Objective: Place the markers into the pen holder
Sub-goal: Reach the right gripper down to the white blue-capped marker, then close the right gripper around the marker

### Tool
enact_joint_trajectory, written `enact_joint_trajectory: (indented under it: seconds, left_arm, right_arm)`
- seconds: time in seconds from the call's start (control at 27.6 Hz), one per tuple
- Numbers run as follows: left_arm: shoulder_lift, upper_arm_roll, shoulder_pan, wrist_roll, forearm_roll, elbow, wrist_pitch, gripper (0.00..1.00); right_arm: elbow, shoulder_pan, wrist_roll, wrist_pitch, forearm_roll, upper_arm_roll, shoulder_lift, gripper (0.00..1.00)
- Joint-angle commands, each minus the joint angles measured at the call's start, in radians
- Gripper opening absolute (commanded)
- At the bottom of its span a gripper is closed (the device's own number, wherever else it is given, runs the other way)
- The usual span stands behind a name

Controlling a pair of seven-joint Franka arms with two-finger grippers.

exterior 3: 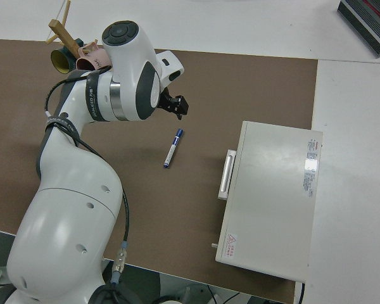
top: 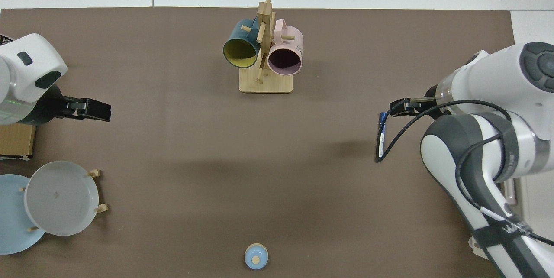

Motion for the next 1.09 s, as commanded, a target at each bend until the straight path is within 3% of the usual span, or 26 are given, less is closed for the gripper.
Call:
enact_joint_trajectory:
  seconds: [0.0, 0.44, 1.05]
  left_arm:
    - [-0.037, 0.004, -0.001, 0.012, 0.016, -0.061, 0.031, 1.0]
    - [-0.037, 0.004, 0.002, 0.01, 0.008, -0.062, 0.031, 1.0]
    - [-0.039, 0.004, 0.001, 0.01, 0.008, -0.065, 0.031, 1.0]
  right_arm:
    - [-0.032, -0.003, 0.021, 0.083, 0.012, 0.001, 0.044, 1.0]
    - [-0.075, -0.014, 0.053, 0.199, 0.012, -0.001, 0.149, 1.0]
    - [-0.079, -0.016, 0.101, 0.264, 0.012, -0.001, 0.233, 0.95]
